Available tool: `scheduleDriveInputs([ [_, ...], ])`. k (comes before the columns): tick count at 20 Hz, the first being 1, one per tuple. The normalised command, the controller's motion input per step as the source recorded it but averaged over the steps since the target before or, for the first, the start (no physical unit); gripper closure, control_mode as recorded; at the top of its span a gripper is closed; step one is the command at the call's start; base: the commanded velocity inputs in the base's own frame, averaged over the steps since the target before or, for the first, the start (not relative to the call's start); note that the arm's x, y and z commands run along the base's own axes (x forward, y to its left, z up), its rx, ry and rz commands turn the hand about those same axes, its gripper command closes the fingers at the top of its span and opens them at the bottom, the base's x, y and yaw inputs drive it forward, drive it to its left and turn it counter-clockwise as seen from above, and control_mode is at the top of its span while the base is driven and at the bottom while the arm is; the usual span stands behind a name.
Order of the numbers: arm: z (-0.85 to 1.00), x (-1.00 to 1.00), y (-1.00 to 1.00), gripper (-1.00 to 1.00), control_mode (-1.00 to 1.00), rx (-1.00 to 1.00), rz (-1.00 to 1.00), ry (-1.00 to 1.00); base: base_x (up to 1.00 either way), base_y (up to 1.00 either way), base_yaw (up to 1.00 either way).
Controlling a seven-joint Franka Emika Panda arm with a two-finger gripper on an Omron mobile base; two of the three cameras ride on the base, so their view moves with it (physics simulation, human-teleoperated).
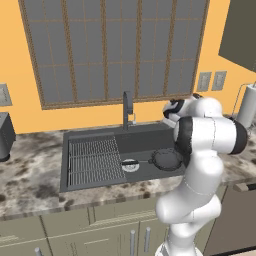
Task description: Pick the pan and sponge and place them into the sink. Then turn on the water.
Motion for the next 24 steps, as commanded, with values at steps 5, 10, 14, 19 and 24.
scheduleDriveInputs([
  [5, 0.39, 0.0, -0.49, -1.0, -1.0, -0.11, 0.15, 0.0, 0.0, 0.0, 0.0],
  [10, 0.01, -0.03, -0.41, -1.0, -1.0, -0.09, 0.13, 0.0, 0.0, 0.0, 0.0],
  [14, 0.0, -0.08, -0.51, -1.0, -1.0, -0.1, 0.12, 0.0, 0.0, 0.0, 0.0],
  [19, 0.0, -0.2, -0.57, -1.0, -1.0, -0.06, 0.14, 0.0, 0.0, 0.0, 0.0],
  [24, 0.0, -0.26, -0.63, -1.0, -1.0, -0.06, 0.13, -0.02, 0.0, 0.0, 0.0],
])
